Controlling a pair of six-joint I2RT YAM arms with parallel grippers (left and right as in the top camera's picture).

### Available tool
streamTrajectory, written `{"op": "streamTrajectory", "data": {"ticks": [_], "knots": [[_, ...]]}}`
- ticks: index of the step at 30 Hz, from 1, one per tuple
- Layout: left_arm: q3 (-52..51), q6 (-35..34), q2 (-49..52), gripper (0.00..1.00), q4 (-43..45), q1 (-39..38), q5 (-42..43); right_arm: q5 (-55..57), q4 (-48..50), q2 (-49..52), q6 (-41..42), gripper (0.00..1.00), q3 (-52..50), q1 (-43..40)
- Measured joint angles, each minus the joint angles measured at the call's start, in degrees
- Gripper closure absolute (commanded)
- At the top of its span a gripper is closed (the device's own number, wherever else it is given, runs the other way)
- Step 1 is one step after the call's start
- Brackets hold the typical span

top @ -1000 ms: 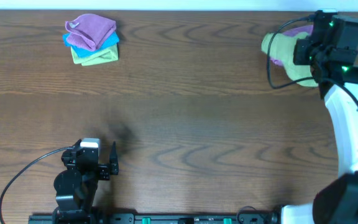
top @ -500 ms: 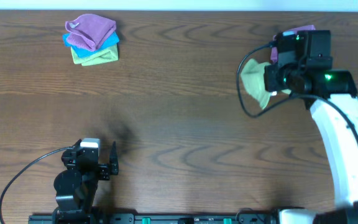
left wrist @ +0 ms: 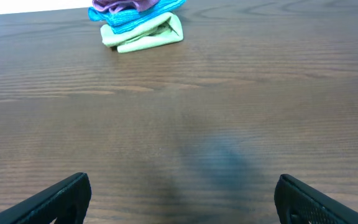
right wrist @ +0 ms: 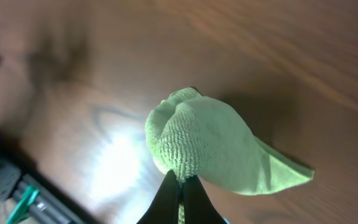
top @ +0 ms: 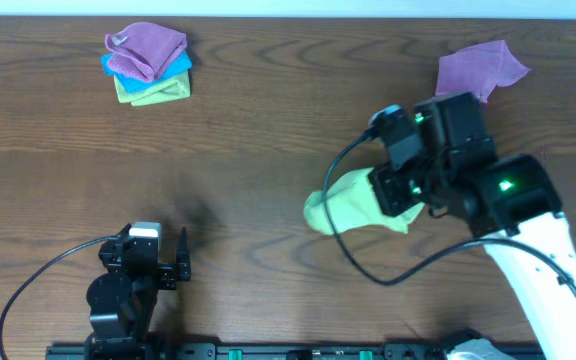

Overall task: Fold the cloth
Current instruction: 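Lift the green cloth and drag it toward the table center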

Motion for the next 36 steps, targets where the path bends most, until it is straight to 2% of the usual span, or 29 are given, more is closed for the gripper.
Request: {"op": "streamTrajectory", "data": {"ticks": [4, 10, 11, 12, 13, 14, 17, 21, 30, 36], "knots": [[0.0, 0.0, 0.0, 0.05, 0.0, 0.0, 0.0, 0.2, 0.4, 0.0, 1.7, 0.99, 0.0, 3.7], [0.0, 0.0, 0.0, 0.05, 0.0, 0.0, 0.0, 6.3, 0.8, 0.2, 2.6, 0.98, 0.0, 2.4], [0.0, 0.0, 0.0, 0.05, 0.0, 0.0, 0.0, 8.1, 1.1, 0.4, 2.7, 0.80, 0.0, 1.5], [0.0, 0.0, 0.0, 0.05, 0.0, 0.0, 0.0, 10.8, 1.7, 1.0, 2.8, 0.39, 0.0, 0.1], [0.0, 0.0, 0.0, 0.05, 0.0, 0.0, 0.0, 13.6, 3.0, 1.8, 2.9, 0.11, 0.0, -1.6], [0.0, 0.0, 0.0, 0.05, 0.0, 0.0, 0.0, 16.1, 4.1, 2.7, 2.9, 0.01, 0.0, -3.3], [0.0, 0.0, 0.0, 0.05, 0.0, 0.0, 0.0, 21.1, 5.9, 4.3, 2.9, 0.01, 0.0, -8.0], [0.0, 0.0, 0.0, 0.05, 0.0, 0.0, 0.0, 22.0, 6.7, 4.5, 2.8, 0.01, 0.0, -14.0], [0.0, 0.0, 0.0, 0.05, 0.0, 0.0, 0.0, 6.4, 6.8, 4.4, -2.1, 0.10, -1.2, -23.3], [0.0, 0.0, 0.0, 0.05, 0.0, 0.0, 0.0, -1.3, 10.3, 4.7, -3.3, 0.14, -13.6, -26.8]]}}
